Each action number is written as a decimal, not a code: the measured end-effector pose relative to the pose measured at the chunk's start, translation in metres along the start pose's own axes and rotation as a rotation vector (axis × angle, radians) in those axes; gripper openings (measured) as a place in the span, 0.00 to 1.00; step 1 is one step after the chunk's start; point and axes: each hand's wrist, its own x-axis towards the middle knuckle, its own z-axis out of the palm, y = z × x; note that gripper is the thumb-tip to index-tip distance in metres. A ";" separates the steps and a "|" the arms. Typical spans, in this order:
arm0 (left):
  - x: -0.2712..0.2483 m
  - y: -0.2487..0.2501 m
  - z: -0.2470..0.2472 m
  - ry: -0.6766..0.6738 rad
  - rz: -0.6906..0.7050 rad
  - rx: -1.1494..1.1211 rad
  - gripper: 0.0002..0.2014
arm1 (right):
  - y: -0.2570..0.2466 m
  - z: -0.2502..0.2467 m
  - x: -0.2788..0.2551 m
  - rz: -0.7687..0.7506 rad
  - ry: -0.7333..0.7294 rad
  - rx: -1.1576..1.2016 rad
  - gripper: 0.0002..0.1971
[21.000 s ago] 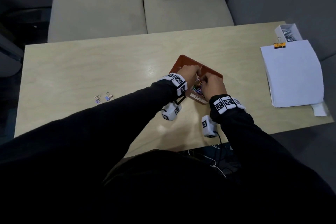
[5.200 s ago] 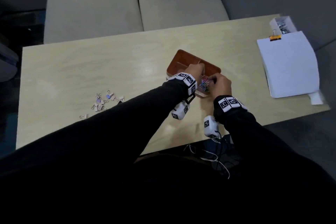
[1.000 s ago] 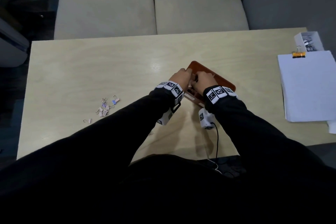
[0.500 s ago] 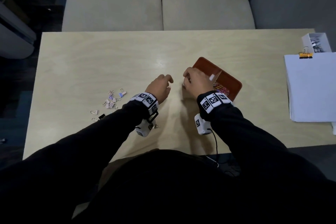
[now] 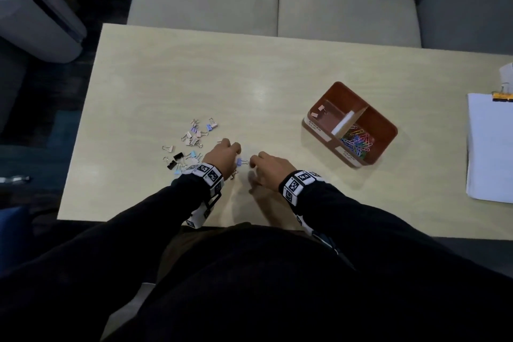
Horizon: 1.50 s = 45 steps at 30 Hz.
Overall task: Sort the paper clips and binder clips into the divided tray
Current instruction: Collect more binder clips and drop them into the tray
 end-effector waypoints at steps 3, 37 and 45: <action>-0.008 -0.005 0.007 -0.001 0.008 -0.024 0.18 | -0.004 0.014 0.007 -0.018 -0.025 -0.054 0.14; -0.035 -0.045 -0.004 0.060 -0.074 -0.356 0.08 | -0.034 0.028 0.035 -0.004 -0.081 0.200 0.30; -0.041 -0.044 0.018 0.015 -0.039 0.010 0.23 | -0.048 0.031 0.041 -0.009 -0.110 0.010 0.34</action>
